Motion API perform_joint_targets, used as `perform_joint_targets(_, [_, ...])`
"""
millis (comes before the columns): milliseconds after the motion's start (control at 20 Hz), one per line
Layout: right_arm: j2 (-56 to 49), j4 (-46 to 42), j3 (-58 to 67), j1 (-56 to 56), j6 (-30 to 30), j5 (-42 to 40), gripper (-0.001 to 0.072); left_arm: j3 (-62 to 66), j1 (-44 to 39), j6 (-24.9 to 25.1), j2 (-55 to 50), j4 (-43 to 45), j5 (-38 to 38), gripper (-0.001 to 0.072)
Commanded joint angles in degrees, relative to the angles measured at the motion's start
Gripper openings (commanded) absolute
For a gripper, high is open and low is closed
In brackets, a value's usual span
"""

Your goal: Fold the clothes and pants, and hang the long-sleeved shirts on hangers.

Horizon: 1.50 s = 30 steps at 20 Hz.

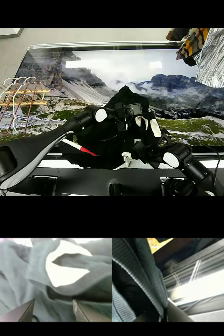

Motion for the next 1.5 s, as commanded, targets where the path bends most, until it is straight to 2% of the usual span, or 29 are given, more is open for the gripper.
perform_joint_targets(0, [0.0, -0.1, 0.0, 0.0, 0.0, 0.1, 0.0054, 1.0, -0.2, 2.4, -1.6, -0.1, 5.1, 0.0537])
perform_joint_targets(550, [0.1, 0.2, 0.0, 0.0, 0.0, 0.1, 0.0054, 4.6, 0.0, 2.4, -8.3, -2.5, 5.8, 0.053])
perform_joint_targets(600, [0.0, 0.2, 0.0, 0.0, 0.0, 0.1, 0.0054, 4.9, 0.0, 2.4, -8.4, -3.9, 5.8, 0.0441])
perform_joint_targets(700, [0.1, 0.2, 0.0, 0.0, -0.3, 0.4, 0.0054, 5.6, 0.0, 2.3, -8.4, -8.7, 5.5, 0.0027])
perform_joint_targets(800, [0.1, -1.2, 0.6, -0.2, 0.1, 2.2, 0.0054, 8.2, 0.5, -1.4, -8.3, -10.6, 4.6, 0.0036])
perform_joint_targets(900, [0.1, -3.6, 3.8, -4.1, -1.7, 6.7, 0.0054, 11.7, 2.3, -9.4, -7.3, -10.6, 5.1, 0.0035])
perform_joint_targets(1000, [-0.1, -5.6, 9.5, -12.6, -9.4, 8.4, 0.0053, 15.6, 5.7, -19.2, -5.9, -10.6, 5.0, 0.0033])
perform_joint_targets(1150, [-6.5, -1.6, 23.5, -28.1, -27.5, 8.3, 0.0052, 21.4, 11.3, -24.6, -3.7, -9.9, 4.3, 0.0033])
perform_joint_targets(1250, [-15.8, 5.4, 37.4, -31.7, -39.2, 8.0, 0.0052, 25.4, 14.6, -27.1, -2.1, -8.3, 4.2, 0.0033])
perform_joint_targets(1350, [-26.1, 9.6, 54.0, -30.5, -45.6, 9.9, 0.0052, 28.8, 17.4, -29.9, 0.4, -4.0, 3.7, 0.0033])
perform_joint_targets(1450, [-35.6, 9.1, 72.8, -27.1, -48.0, 13.4, 0.0052, 31.9, 20.0, -35.1, 3.6, 3.1, 0.8, 0.0033])
